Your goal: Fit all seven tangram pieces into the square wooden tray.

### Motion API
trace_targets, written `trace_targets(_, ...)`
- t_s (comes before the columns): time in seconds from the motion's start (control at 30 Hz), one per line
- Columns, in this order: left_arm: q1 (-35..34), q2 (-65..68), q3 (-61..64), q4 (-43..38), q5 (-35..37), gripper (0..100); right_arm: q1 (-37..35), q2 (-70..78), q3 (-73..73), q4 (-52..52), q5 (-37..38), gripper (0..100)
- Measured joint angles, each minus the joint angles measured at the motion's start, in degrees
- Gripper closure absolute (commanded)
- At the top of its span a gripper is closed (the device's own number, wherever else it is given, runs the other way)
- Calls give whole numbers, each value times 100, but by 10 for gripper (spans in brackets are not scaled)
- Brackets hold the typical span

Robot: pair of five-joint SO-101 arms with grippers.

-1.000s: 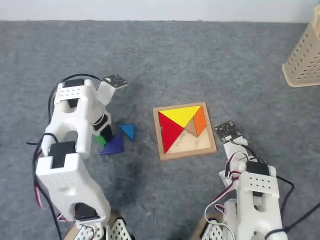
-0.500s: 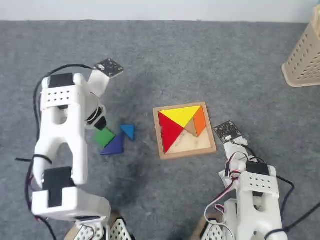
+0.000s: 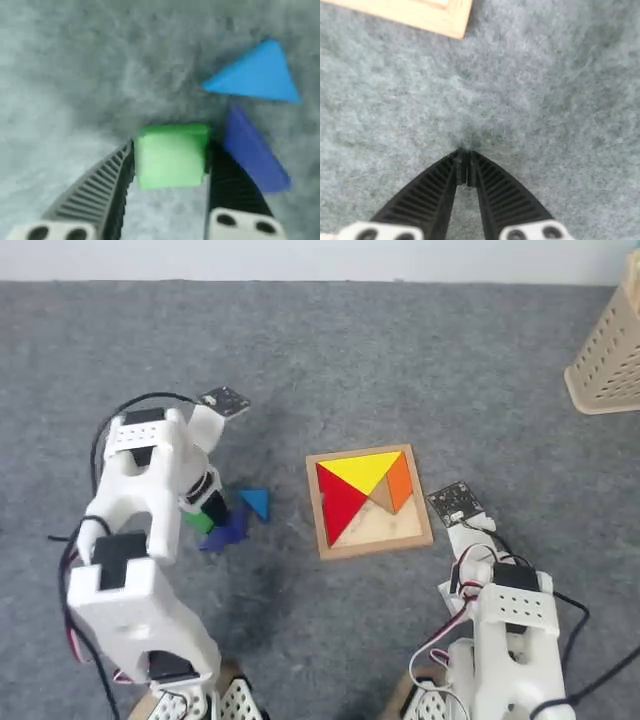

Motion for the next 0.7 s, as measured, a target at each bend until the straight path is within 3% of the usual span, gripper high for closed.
trace_targets(0.23, -44, 149, -18, -97, -18, 791, 0, 0, 0, 0, 0, 992)
trace_targets(0.5, -35, 53, -44, -79, -18, 991, 0, 0, 0, 0, 0, 992)
trace_targets(0.7, -18, -431, -79, -70, 193, 990, 0, -9, 0, 0, 0, 992)
